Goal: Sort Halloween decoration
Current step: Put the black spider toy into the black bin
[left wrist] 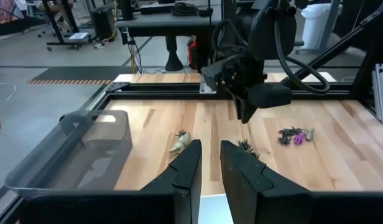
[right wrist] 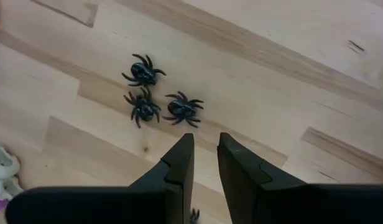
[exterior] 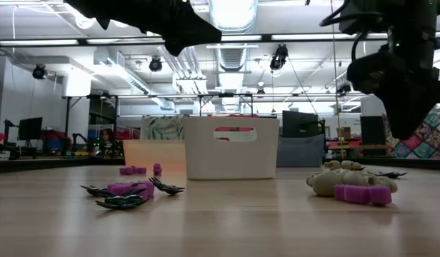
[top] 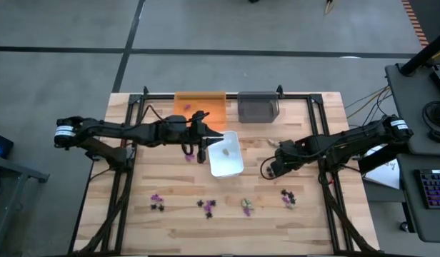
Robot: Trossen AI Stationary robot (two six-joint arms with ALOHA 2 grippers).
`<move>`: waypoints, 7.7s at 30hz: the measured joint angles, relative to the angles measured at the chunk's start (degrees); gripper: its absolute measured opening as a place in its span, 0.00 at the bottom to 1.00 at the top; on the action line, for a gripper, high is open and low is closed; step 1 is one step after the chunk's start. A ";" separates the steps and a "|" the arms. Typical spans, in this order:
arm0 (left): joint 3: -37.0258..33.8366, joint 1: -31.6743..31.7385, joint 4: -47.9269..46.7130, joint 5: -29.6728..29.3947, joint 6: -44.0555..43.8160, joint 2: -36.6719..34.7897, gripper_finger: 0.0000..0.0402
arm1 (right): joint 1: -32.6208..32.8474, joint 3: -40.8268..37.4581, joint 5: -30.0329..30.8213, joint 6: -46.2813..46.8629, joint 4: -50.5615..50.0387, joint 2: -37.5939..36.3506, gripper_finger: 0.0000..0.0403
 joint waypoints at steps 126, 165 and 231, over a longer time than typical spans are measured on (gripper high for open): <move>-0.04 0.00 -0.62 0.02 0.99 0.00 0.10 | 2.10 3.73 1.63 -63.22 6.55 18.75 0.07; -0.04 -2.25 3.54 0.22 -0.72 0.04 0.10 | 2.60 -4.43 2.65 -28.97 12.32 2.27 0.20; -0.04 -2.14 3.72 0.16 6.88 0.04 0.10 | 6.36 -5.40 10.27 5.47 14.11 11.95 0.02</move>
